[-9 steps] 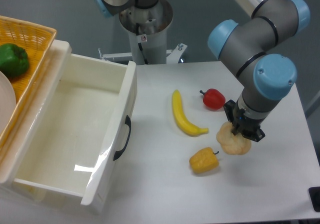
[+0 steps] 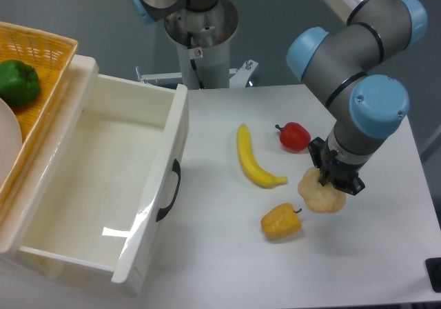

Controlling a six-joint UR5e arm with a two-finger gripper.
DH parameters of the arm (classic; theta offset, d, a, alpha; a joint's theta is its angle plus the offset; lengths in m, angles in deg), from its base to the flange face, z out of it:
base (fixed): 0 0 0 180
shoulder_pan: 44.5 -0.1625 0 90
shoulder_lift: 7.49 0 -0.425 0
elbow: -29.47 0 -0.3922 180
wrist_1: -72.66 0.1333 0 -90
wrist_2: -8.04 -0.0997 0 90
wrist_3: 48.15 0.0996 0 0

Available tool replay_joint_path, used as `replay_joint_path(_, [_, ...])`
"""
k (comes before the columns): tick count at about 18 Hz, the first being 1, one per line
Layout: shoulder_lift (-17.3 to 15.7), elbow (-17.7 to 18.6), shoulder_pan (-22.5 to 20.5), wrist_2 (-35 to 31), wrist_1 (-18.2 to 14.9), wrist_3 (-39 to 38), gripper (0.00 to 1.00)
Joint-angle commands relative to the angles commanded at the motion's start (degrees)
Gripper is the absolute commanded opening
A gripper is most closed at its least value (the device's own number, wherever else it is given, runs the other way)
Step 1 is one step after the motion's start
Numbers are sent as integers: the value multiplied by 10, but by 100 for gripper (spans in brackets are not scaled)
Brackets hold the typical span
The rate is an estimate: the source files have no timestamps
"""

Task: Place the round bread in the upper white drawer
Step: 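Close the gripper on the round bread roll beside the banana, then lift the bread roll and carry it over the open white drawer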

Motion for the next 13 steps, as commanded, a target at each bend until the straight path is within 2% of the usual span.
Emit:
replay_joint_path(6, [-24,1,3,37,-13,-5,0])
replay_joint_path(13, [-74,11,12,102,-18,-93,0])
